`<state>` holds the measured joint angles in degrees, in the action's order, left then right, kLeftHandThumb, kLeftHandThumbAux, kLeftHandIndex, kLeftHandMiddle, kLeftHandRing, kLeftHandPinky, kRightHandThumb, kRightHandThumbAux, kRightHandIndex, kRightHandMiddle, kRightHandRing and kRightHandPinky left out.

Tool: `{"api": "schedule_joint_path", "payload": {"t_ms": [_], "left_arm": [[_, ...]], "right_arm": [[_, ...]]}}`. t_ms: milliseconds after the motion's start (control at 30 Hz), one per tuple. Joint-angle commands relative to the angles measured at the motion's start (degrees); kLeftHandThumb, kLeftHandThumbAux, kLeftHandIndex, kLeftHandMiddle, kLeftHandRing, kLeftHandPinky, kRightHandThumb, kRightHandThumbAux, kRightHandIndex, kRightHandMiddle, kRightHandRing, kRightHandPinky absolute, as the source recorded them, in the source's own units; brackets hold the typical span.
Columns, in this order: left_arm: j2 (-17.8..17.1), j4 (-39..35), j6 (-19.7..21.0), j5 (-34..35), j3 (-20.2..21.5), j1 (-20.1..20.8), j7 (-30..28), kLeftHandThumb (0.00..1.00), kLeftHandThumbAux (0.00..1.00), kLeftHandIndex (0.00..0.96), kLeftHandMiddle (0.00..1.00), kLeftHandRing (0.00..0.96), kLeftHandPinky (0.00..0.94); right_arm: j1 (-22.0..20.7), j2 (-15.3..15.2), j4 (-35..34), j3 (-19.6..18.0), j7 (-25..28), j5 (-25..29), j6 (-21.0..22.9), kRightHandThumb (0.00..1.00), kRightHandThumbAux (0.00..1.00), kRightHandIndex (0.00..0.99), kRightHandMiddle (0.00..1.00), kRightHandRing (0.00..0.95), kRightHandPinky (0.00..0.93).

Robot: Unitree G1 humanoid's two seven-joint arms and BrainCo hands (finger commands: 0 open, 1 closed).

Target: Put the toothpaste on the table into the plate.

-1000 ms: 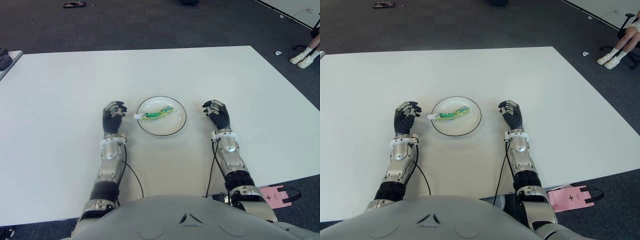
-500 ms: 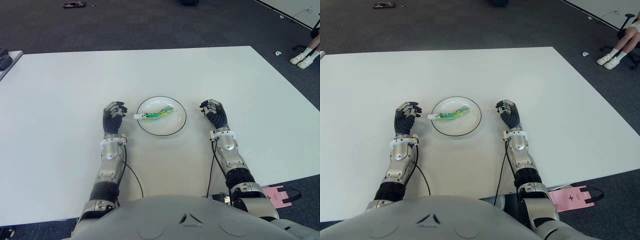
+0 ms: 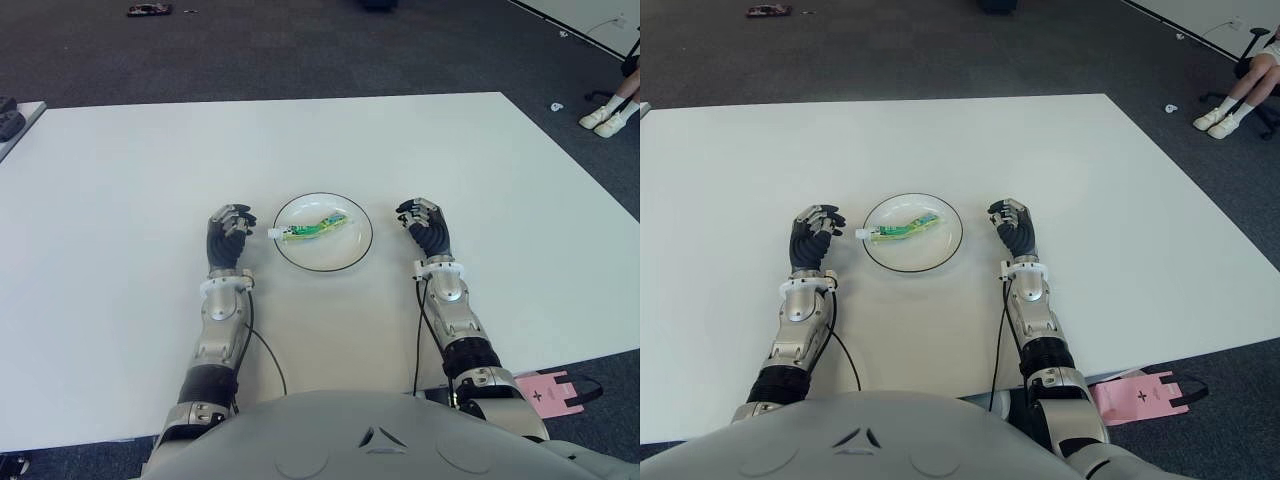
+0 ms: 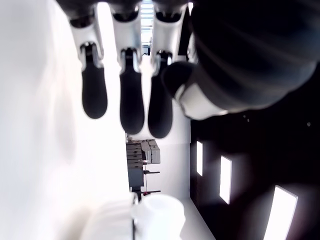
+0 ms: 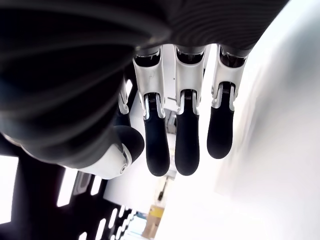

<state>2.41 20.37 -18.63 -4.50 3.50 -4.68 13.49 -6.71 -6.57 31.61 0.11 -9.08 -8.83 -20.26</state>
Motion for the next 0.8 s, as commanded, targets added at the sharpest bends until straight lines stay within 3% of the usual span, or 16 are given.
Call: {"api": "schedule_joint_path", "payload": {"t_ms": [33,367,567,800], "left_arm": [[0.19,1.2,4.23,0.17,-0.17,-2.32,-0.77,0.709,0.719,0.435,0.525,0.516,0.507],[0.42,0.93,4.32,0.81,0.05,-2.7,-0.99,0.711,0.716,0.434,0.519,0.51,0.504],[0.45,1.06,4.32,0.88,0.09,-2.69,-0.95,0.712,0.715,0.433,0.511,0.504,0.491],[0.28,0.72,4.65,0.48,-0.09,-2.8,-0.9,0.712,0.715,0.433,0.505,0.498,0.487]], "right_arm": [[5.12,2.5,1.34,0.24,-0.76,0.4,5.52,0.708,0.734,0.421,0.472,0.472,0.486],[7.86,6.1,-2.75,-0.52,-2.96,1.37,6.71,0.71,0.73,0.424,0.491,0.49,0.494],[8.68,7.61,-2.94,-1.14,-3.46,2.13,3.41,0.71,0.728,0.427,0.499,0.492,0.498],[8.7,8.56,-0.43,-1.48,-3.89,2.64,-4.17,0.711,0.728,0.428,0.506,0.501,0.514]]}}
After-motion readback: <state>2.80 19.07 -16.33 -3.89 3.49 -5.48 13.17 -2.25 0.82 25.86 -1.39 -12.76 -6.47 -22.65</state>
